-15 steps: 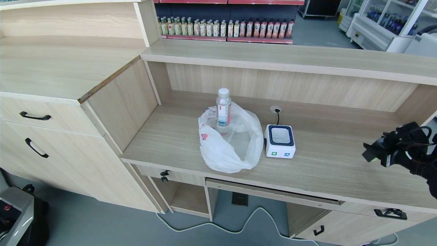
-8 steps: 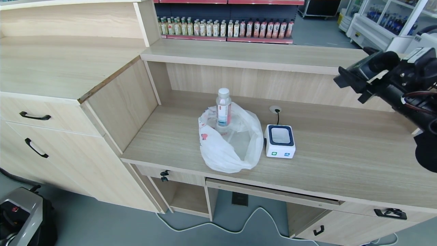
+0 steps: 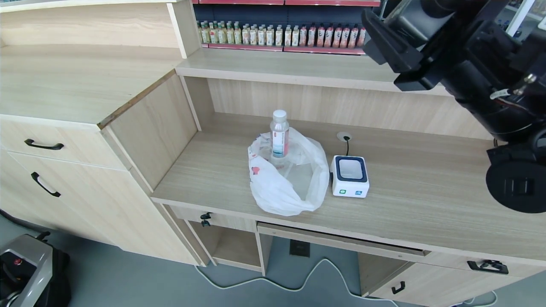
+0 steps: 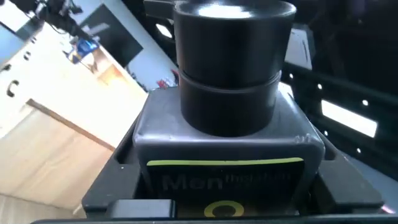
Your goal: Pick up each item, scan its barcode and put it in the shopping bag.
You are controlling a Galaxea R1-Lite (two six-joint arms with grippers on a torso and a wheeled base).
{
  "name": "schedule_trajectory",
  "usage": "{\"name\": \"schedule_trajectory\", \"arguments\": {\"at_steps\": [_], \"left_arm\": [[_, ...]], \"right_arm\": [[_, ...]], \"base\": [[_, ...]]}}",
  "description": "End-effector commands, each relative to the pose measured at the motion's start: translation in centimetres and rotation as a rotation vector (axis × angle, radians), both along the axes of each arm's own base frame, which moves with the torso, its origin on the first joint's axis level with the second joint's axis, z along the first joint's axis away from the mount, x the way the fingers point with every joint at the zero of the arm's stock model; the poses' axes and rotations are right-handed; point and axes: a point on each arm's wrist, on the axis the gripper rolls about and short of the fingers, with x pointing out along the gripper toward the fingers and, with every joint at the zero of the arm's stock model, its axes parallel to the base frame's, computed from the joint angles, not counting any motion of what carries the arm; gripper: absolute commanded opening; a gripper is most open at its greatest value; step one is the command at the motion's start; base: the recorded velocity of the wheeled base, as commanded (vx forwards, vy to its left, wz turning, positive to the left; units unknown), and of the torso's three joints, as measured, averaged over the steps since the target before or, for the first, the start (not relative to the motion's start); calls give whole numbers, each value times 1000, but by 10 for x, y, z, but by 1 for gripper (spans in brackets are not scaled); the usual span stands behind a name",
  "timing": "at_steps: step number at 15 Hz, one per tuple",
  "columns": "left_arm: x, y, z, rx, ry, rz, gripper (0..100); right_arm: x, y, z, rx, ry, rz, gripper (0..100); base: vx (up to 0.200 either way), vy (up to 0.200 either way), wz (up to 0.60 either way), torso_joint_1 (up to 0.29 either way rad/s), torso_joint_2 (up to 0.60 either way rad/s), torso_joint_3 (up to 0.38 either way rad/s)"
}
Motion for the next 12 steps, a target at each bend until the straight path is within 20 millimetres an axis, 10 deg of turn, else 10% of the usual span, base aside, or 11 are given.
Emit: {"name": "schedule_trajectory", "arguments": {"at_steps": [1, 12], "left_arm": [[0, 0, 0, 0, -1, 2, 100], [0, 0, 0, 0, -1, 1, 100]], "right_arm": [[-17, 15, -2, -24, -29, 68, 0], [-83, 43, -54, -167, -4, 229, 0]], "base": [[0, 0, 0, 0, 0, 0], [0, 0, 0, 0, 0, 0]]}}
